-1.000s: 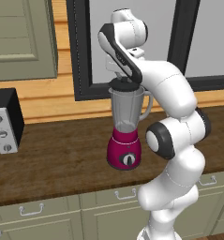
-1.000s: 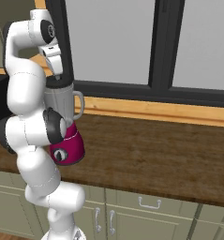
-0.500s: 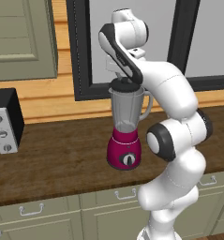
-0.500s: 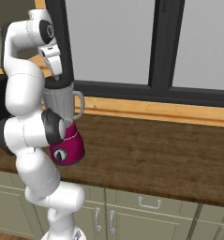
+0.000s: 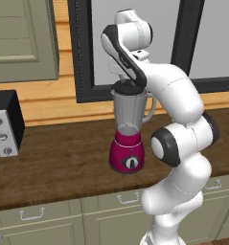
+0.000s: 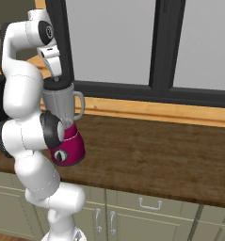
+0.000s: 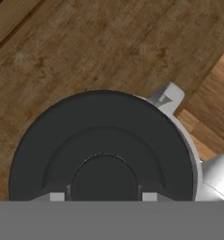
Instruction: Close the lid blender by securely placing the lid on top.
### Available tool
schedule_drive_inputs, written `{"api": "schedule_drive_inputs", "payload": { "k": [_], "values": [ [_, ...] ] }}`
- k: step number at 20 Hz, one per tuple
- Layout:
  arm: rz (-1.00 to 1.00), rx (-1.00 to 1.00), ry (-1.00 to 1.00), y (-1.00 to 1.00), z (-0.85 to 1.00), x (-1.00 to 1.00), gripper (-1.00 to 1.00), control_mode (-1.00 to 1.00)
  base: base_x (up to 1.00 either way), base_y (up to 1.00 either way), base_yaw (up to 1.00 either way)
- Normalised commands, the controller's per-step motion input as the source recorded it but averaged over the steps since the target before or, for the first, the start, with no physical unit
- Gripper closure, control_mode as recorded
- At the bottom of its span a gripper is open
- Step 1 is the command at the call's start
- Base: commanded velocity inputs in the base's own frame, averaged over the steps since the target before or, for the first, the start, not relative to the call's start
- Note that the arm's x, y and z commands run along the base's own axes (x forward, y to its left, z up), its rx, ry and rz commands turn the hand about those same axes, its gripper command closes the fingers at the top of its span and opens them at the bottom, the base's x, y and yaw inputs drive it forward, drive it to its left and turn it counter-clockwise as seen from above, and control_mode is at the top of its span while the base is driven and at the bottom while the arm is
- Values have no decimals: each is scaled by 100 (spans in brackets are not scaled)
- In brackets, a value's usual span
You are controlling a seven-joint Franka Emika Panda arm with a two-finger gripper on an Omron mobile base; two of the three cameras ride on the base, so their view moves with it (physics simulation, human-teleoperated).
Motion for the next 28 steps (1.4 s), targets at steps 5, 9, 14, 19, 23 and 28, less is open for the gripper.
{"api": "schedule_drive_inputs", "payload": {
  "k": [5,9,14,19,23,28],
  "values": [
    [0,0,0,-7,0,-19,100,-100,0,0,0],
    [0,0,0,-9,0,-18,100,-100,0,0,0],
    [0,0,0,0,0,0,100,-100,0,0,0],
    [0,0,-3,0,-6,0,100,-100,0,0,0],
    [0,0,-6,7,-4,0,100,-100,0,0,0],
    [0,-1,-2,3,-13,-4,100,-100,0,0,0]
  ]
}}
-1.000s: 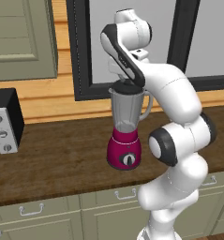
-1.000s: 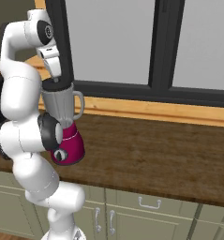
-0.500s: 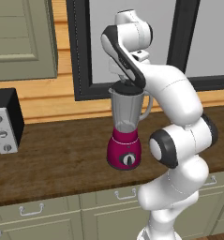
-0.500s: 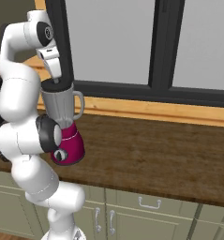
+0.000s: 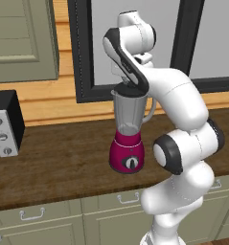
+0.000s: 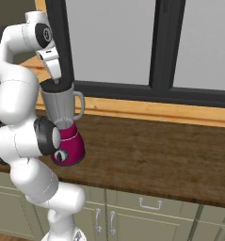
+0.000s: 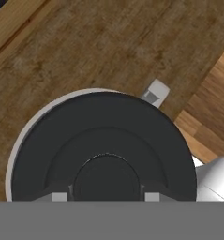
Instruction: Close the lid blender by securely placing the lid on top.
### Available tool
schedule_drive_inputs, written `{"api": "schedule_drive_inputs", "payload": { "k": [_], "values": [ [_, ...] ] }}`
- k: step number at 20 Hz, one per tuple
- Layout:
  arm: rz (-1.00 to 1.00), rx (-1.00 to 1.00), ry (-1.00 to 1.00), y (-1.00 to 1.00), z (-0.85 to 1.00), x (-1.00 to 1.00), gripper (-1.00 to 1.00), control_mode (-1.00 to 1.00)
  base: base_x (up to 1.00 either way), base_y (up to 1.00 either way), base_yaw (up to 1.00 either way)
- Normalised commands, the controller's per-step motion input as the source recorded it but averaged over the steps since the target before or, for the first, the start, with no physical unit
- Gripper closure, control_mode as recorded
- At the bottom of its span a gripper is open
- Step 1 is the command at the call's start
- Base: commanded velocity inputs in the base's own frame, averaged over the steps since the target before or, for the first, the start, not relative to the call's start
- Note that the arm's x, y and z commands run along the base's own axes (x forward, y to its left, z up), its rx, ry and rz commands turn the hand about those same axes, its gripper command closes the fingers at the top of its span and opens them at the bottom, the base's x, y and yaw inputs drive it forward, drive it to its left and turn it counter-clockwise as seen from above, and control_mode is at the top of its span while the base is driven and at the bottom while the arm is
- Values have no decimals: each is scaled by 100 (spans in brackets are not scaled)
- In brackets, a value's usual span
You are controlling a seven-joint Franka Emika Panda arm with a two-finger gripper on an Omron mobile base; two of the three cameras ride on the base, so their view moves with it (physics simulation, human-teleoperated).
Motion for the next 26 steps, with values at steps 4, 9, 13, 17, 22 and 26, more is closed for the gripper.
{"api": "schedule_drive_inputs", "payload": {
  "k": [4,9,13,17,22,26],
  "values": [
    [0,0,0,1,-5,0,100,-100,0,0,0],
    [0,0,0,12,-7,0,100,-100,0,0,0],
    [0,-2,0,19,-43,-1,100,-100,0,0,0],
    [0,-2,0,11,-37,0,100,-100,0,0,0],
    [-1,0,-6,6,-15,3,100,-100,0,0,0],
    [-5,0,-15,4,-4,13,100,-100,0,0,0]
  ]
}}
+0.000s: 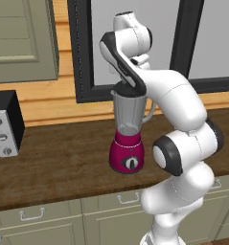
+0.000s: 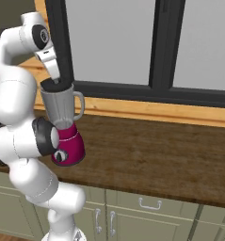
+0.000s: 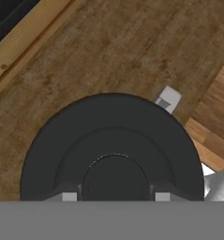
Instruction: Close the lid blender by securely placing the lid on top.
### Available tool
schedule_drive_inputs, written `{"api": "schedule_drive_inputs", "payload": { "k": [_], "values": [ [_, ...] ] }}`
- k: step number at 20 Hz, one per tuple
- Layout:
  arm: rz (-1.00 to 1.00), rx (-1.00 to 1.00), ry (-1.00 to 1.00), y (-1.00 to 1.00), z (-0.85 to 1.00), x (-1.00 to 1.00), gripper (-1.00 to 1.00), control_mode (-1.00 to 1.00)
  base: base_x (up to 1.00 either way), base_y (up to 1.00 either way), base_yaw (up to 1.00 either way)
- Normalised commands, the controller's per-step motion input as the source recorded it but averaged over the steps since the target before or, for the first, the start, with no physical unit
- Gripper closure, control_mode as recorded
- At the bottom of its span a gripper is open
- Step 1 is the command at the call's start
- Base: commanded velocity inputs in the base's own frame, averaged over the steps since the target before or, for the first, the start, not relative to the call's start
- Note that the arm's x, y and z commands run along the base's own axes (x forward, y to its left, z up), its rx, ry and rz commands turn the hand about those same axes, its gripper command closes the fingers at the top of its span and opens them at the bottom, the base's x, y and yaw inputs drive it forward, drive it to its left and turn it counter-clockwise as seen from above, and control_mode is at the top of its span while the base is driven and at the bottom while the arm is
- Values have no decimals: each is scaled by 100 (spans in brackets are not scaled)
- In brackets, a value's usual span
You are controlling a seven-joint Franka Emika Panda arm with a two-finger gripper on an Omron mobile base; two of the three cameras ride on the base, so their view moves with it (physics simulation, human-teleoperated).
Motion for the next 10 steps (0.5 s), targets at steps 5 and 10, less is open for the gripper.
{"api": "schedule_drive_inputs", "payload": {
  "k": [5,10],
  "values": [
    [-1,0,-6,1,0,0,100,-100,0,0,0],
    [0,-1,6,0,-11,-2,100,-100,0,0,0]
  ]
}}
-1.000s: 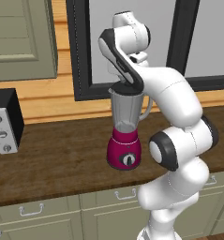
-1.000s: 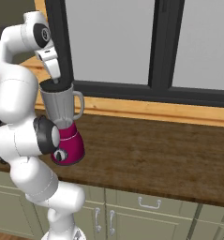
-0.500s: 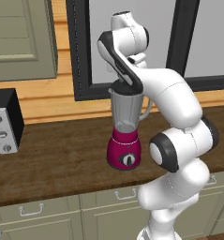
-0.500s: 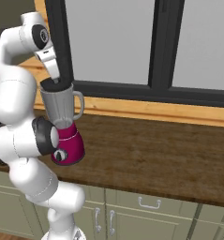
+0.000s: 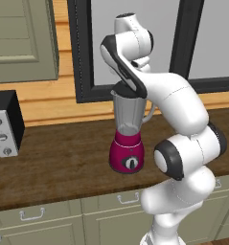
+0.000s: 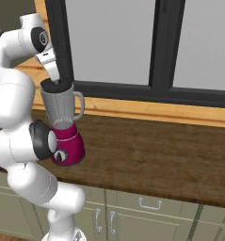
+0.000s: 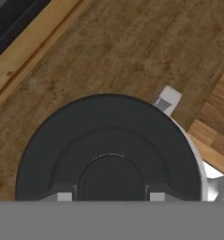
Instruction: Close the lid blender by securely placing the lid on top.
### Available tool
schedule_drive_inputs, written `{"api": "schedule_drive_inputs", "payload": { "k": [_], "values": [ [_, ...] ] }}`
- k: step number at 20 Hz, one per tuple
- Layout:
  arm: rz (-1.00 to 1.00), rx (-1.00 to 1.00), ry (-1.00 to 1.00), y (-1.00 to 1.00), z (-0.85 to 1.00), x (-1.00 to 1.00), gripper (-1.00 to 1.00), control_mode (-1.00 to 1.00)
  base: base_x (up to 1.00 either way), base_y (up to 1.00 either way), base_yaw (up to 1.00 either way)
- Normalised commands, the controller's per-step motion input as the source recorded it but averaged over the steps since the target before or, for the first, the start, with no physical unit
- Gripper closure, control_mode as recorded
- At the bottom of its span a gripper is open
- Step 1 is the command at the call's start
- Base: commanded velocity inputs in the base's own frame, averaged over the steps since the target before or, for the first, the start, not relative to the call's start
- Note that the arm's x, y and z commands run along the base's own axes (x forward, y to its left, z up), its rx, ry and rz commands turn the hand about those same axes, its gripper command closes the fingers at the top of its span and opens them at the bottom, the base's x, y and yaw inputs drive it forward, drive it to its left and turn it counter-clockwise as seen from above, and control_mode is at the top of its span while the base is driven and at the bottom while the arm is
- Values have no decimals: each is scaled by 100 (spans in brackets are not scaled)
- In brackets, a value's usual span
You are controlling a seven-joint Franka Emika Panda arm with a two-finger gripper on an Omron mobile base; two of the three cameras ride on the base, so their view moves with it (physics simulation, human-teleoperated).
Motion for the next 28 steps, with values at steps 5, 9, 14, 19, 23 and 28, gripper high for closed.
{"api": "schedule_drive_inputs", "payload": {
  "k": [5,9,14,19,23,28],
  "values": [
    [0,0,11,0,0,0,100,-100,0,0,0],
    [6,-4,18,0,-11,-15,100,-100,0,0,0],
    [4,0,14,1,-13,-31,100,-100,0,0,0],
    [2,1,7,1,-11,-24,100,-100,0,0,0],
    [0,2,0,1,0,0,100,-100,0,0,0],
    [0,0,-1,0,0,0,-100,-100,0,0,0]
  ]
}}
